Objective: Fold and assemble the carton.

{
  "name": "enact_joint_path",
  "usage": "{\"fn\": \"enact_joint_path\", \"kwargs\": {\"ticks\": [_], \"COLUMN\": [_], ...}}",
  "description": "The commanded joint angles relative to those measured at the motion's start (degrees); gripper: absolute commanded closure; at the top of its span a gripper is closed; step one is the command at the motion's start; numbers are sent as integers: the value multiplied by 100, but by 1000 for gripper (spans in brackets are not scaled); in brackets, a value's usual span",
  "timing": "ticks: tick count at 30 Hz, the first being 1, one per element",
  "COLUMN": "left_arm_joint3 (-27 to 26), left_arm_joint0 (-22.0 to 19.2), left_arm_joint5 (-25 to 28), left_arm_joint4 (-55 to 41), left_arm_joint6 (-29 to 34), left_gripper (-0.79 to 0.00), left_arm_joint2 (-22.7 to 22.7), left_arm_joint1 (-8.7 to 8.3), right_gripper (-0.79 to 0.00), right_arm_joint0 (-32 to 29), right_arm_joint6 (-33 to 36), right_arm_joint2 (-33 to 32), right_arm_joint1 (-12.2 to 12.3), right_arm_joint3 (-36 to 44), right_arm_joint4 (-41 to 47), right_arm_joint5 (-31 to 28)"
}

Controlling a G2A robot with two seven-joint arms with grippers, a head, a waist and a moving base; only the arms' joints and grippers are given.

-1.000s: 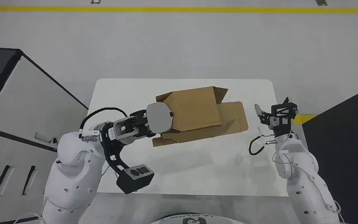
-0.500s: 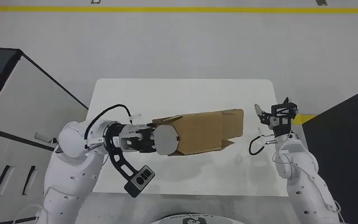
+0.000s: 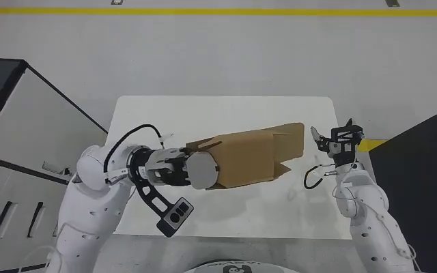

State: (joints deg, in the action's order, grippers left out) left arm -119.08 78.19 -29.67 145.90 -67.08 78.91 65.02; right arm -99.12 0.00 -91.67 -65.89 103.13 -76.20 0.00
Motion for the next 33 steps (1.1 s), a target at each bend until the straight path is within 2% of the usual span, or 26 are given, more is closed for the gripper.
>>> {"fn": "enact_joint_path", "kwargs": {"ticks": [1,4,9,18,27,33], "left_arm_joint3": [38,57,-135,-239,-139,127], "left_arm_joint0": [-36,-110,-240,-471,-606,-571], "left_arm_joint5": [-242,-553,-899,-1404,-1749,-1632], "left_arm_joint4": [126,275,258,321,447,82], "left_arm_joint6": [-175,-200,145,650,994,879], "left_gripper": [0,0,0,0,0,0], "left_arm_joint2": [-35,-45,-174,-455,-777,-886], "left_arm_joint1": [-8,-17,-52,-225,-442,-580], "right_gripper": [-785,-785,-785,-785,-785,-785], "right_arm_joint0": [0,0,0,0,0,0], "right_arm_joint6": [0,0,0,0,0,0], "right_arm_joint2": [0,0,0,0,0,0], "right_arm_joint1": [0,0,0,0,0,0], "right_arm_joint3": [0,0,0,0,0,0], "right_arm_joint4": [0,0,0,0,0,0], "right_arm_joint5": [0,0,0,0,0,0]}}
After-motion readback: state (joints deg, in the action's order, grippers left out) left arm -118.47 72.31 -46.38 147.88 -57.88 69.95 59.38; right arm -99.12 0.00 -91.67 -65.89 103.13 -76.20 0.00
